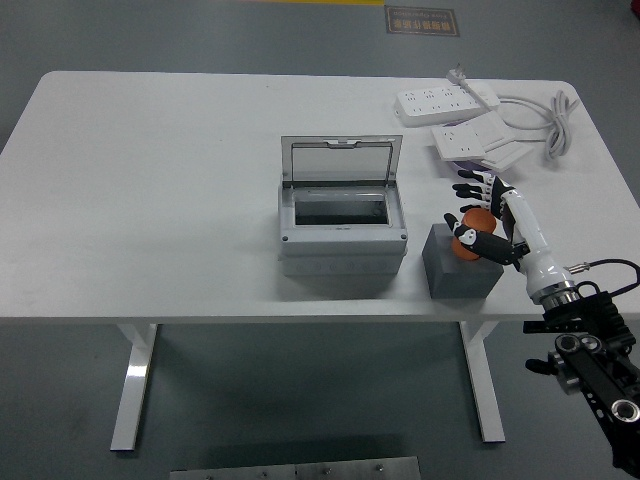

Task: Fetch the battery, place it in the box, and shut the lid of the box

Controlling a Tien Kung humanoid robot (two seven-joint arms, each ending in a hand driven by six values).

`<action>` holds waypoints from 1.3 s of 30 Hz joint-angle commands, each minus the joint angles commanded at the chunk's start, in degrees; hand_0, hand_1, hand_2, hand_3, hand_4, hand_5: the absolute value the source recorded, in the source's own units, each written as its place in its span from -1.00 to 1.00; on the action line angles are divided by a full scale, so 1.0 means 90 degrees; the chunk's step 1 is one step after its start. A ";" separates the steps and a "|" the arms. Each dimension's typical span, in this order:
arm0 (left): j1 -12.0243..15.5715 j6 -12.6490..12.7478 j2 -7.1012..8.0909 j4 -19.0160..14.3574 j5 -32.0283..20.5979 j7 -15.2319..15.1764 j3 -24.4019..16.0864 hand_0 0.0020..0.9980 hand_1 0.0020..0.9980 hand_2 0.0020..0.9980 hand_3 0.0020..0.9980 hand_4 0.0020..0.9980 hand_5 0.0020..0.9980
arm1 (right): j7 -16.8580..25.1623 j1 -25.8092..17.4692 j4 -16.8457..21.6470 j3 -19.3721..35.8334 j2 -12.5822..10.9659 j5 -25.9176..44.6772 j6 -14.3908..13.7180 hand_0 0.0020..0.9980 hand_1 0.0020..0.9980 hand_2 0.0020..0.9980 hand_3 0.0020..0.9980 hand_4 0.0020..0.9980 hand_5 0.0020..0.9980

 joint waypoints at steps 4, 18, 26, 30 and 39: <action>0.0004 -0.0002 -0.0001 -0.0001 0.0005 0.0001 -0.0001 0.25 0.39 0.16 0.12 0.10 -0.98 | 0.0005 0.0005 -0.0026 -0.0022 0.0000 -0.0007 -0.0008 0.29 0.47 0.44 0.60 0.51 -0.86; -0.0006 -0.0021 -0.0009 -0.0003 0.0002 -0.0018 0.0024 0.25 0.39 0.15 0.11 0.09 -0.98 | 0.0084 -0.0009 -0.0177 -0.0104 -0.0014 0.0135 -0.0072 0.28 0.46 0.43 0.57 0.53 -0.81; -0.0010 -0.0031 -0.0017 -0.0004 -0.0012 -0.0028 0.0041 0.25 0.39 0.15 0.11 0.07 -1.00 | 0.0159 -0.0033 -0.0219 -0.0106 -0.0036 0.0255 -0.0126 0.25 0.44 0.40 0.55 0.53 -0.80; -0.0011 -0.0029 -0.0016 -0.0003 -0.0038 -0.0046 0.0061 0.25 0.39 0.15 0.11 0.06 -1.00 | 0.0181 -0.0058 -0.0218 -0.0112 -0.0062 0.0289 -0.0139 0.23 0.42 0.38 0.53 0.54 -0.78; -0.0024 -0.0026 -0.0011 -0.0001 -0.0078 -0.0073 0.0090 0.25 0.39 0.15 0.11 0.06 -1.00 | 0.0211 -0.0129 -0.0217 -0.0154 -0.0121 0.0395 -0.0131 0.20 0.38 0.34 0.49 0.54 -0.76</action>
